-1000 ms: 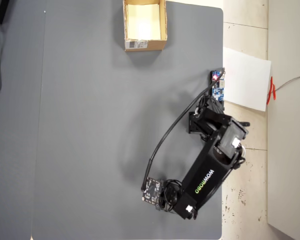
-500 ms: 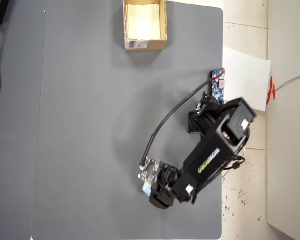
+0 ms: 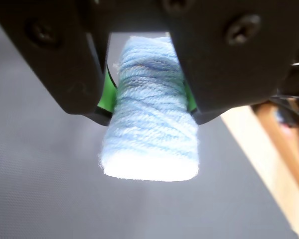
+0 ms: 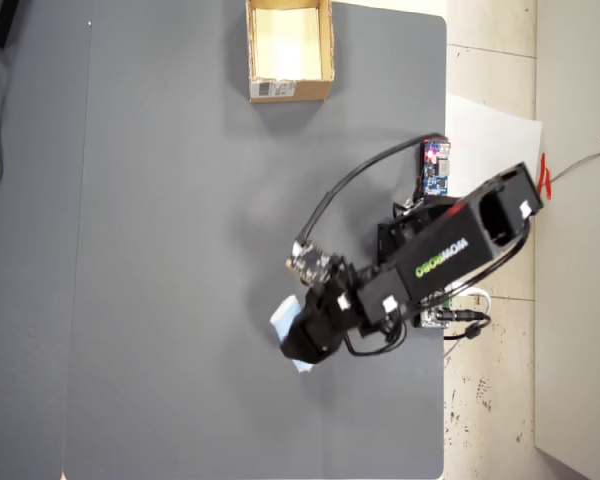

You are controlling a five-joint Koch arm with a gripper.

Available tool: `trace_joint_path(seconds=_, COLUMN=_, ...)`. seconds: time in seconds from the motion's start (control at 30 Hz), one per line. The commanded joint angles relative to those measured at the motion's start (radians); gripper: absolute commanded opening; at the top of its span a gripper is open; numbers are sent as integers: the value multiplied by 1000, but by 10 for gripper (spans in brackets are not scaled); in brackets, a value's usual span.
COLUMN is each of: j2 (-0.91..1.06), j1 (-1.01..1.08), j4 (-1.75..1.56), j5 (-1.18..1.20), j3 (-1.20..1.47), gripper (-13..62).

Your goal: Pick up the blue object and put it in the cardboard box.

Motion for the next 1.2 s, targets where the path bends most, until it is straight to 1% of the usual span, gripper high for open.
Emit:
trace_joint_path(seconds=0.0, j2=54, j1=32, j4=-109, j5=-9, j3=-12, gripper=90)
trace_joint_path(seconds=0.6, j2=219, j1=348, j4=-492, j5=-146, j3=219, gripper=90)
trace_joint_path(seconds=0.87, j2=206, j1=500, j4=-670, j5=-201, j3=241, gripper=89)
trace_joint_path(seconds=1.17, j2=196, j1=695, j4=-726, j5=-267, j3=229, gripper=74)
